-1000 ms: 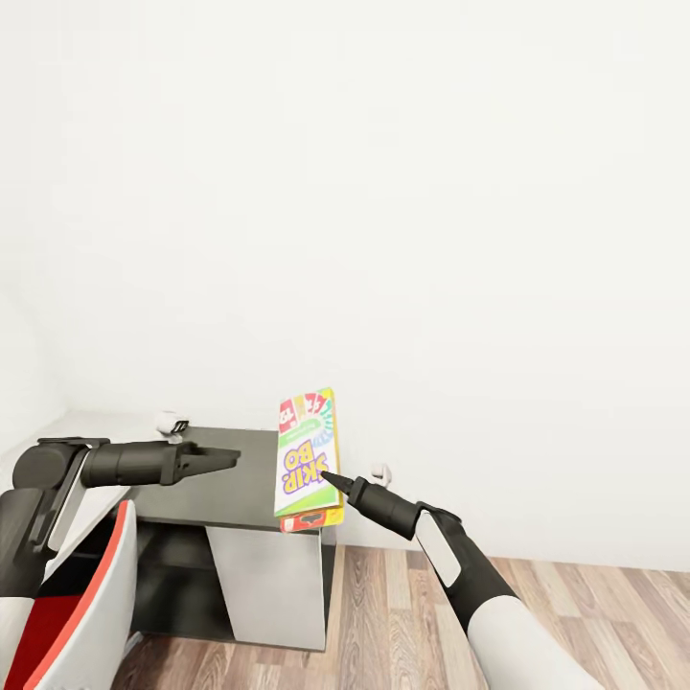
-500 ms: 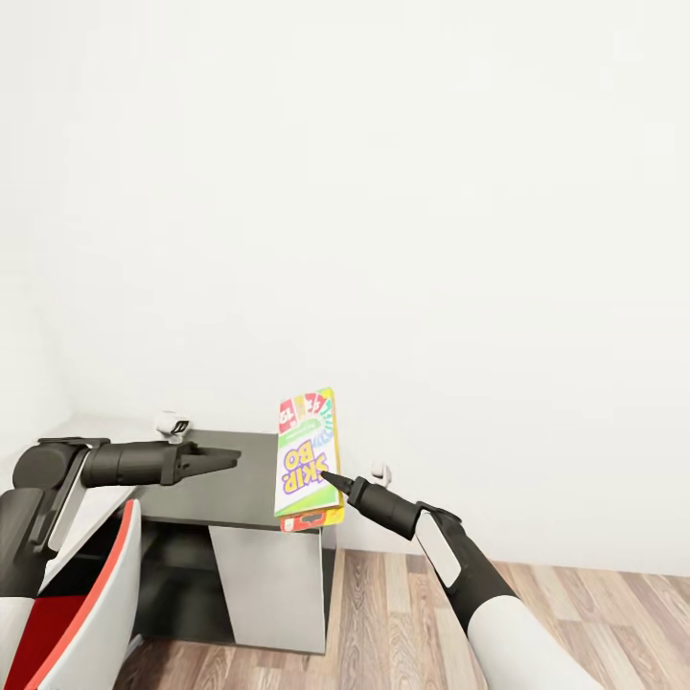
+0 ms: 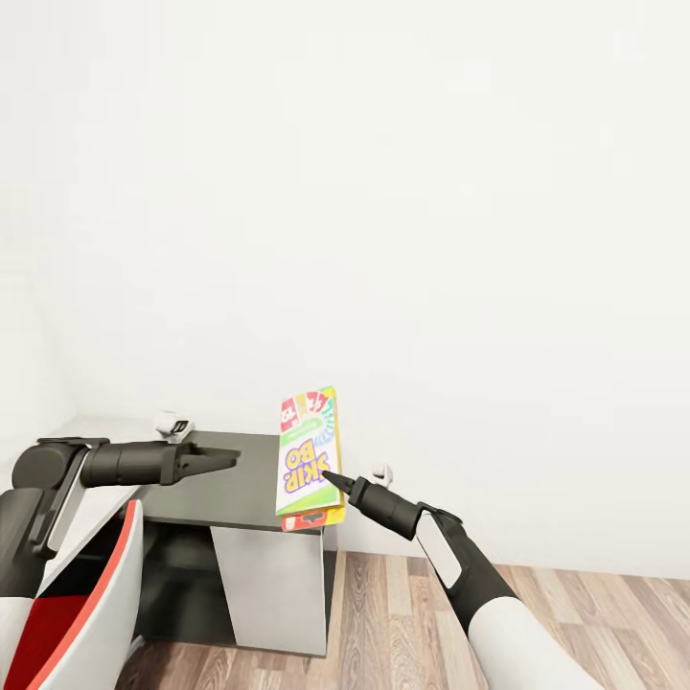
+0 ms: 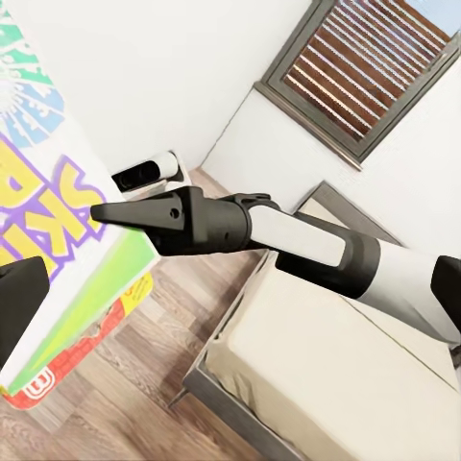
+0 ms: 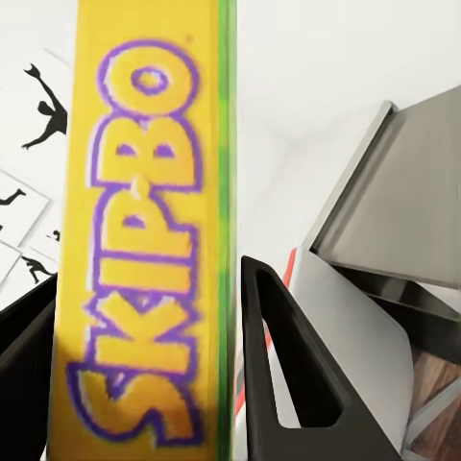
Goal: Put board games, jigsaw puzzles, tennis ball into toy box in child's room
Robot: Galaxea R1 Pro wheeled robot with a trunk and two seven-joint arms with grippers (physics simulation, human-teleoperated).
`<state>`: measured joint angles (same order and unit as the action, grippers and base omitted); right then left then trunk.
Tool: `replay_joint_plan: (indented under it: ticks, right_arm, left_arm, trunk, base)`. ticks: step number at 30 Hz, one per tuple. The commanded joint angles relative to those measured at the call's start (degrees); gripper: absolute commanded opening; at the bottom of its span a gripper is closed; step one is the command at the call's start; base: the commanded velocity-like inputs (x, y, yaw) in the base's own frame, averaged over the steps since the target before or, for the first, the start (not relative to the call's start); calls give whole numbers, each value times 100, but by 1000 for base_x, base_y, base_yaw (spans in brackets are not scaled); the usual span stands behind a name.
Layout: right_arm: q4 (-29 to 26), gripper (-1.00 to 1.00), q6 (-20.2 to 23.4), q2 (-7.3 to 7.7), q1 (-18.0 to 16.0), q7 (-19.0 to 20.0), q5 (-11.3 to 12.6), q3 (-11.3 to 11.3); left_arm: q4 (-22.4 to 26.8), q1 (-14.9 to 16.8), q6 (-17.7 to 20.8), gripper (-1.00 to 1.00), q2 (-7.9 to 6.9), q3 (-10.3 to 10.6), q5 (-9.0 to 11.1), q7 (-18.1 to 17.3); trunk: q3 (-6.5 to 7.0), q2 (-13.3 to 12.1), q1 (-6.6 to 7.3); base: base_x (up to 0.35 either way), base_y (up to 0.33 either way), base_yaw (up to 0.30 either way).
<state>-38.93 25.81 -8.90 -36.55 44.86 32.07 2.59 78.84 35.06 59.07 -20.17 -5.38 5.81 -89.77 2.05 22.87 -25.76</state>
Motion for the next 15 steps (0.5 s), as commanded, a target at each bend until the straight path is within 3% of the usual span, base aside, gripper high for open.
replay_joint_plan:
  ticks: [1, 15]
  right_arm:
    - [1, -100, 47, 1, -1, -5, 54, 4]
    - [-1, -100, 47, 11, -6, 45, 104, -10]
  left_arm:
    - [-1, 1, 61, 100, -6, 0, -2, -23]
    - [-1, 1, 61, 100, -12, 0, -1, -23]
  trunk:
    - [-3, 4, -2]
    - [-3, 4, -2]
  base:
    - [0, 0, 0]
    - [0, 0, 0]
